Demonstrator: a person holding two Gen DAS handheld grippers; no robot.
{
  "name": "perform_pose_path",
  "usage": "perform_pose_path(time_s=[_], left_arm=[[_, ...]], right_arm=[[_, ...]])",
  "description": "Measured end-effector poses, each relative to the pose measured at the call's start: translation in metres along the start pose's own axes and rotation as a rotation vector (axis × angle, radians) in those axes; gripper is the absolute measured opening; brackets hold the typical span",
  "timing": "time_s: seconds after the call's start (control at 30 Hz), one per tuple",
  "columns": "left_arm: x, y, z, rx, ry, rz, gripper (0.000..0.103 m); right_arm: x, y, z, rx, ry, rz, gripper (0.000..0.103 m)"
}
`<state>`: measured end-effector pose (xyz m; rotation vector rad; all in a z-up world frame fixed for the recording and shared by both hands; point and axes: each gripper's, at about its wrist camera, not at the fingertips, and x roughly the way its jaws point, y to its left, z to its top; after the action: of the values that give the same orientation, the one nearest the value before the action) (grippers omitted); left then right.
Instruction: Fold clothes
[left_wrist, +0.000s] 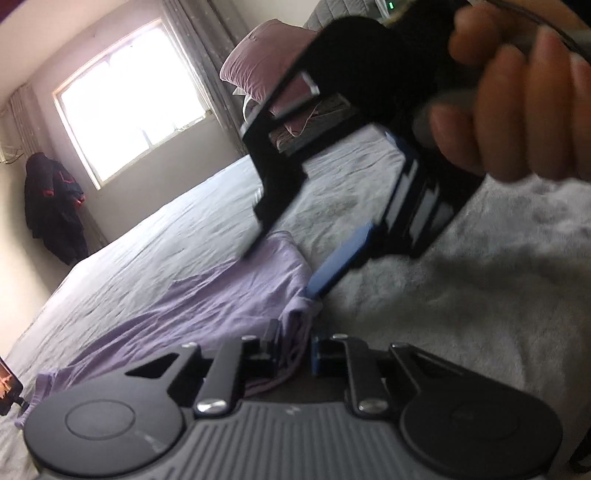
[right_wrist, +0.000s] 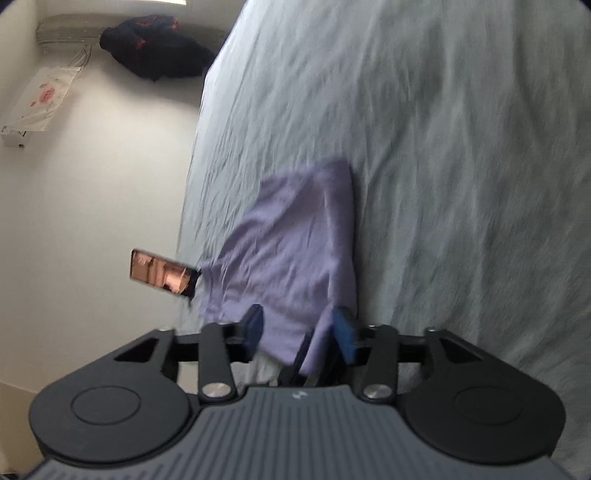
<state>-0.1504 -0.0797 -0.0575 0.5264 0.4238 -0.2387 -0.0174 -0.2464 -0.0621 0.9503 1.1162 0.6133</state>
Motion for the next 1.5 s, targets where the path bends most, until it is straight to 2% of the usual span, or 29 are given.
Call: perform_pose_path(time_s=[0.13,0.2,0.3,0.4,0.47,0.53,0.6,0.83,1.1,1.3,1.43,1.5], left_arm=[[-0.002,-0.001,-0.004,-0.016,-0.015,0.006,0.016],[-0.003,-0.002,-0.006,-0.029,-0.024,0.017,0.018],[-0.005,-0.004,-0.008,-0.048,-0.032,0.026,0.019],[-0.007,-0.005,-0.009,-0.065,-0.033,0.023,0.018],[-0.008,-0.004,-0.008,-0.082,-0.024,0.018,0.013],[-0.012,-0.004,-0.006,-0.091,-0.012,0.025,0.006],[-0.016,-0.002,-0.002,-0.111,-0.003,0.027,0.005],[-0.019,-0.003,0.02,-0.184,0.004,0.017,0.004],[-0.013,-0.046,0.038,-0.16,0.005,-0.049,0.004],[-0.023,-0.069,0.051,-0.231,-0.006,-0.146,0.004],[-0.027,-0.077,0.054,-0.24,-0.021,-0.166,0.004],[-0.027,-0.073,0.053,-0.274,-0.018,-0.177,0.004]], right_arm=[[-0.01,0.01,0.005,-0.051,-0.058,-0.027,0.058],[-0.005,0.011,0.005,-0.07,-0.086,-0.076,0.062],[0.006,0.009,0.005,-0.108,-0.108,-0.157,0.062],[0.01,0.0,0.007,-0.095,-0.147,-0.119,0.062],[0.013,-0.005,0.008,-0.087,-0.173,-0.094,0.061],[0.016,-0.011,0.008,-0.078,-0.2,-0.07,0.044],[0.019,-0.016,0.009,-0.07,-0.226,-0.045,0.006],[0.028,-0.036,0.012,-0.039,-0.316,0.04,0.006],[0.005,-0.051,0.009,0.032,-0.357,0.026,0.006],[-0.017,-0.054,-0.007,0.068,-0.39,0.01,0.006],[-0.025,-0.057,-0.013,0.09,-0.403,-0.007,0.006],[-0.024,-0.053,-0.012,0.092,-0.399,-0.018,0.007]])
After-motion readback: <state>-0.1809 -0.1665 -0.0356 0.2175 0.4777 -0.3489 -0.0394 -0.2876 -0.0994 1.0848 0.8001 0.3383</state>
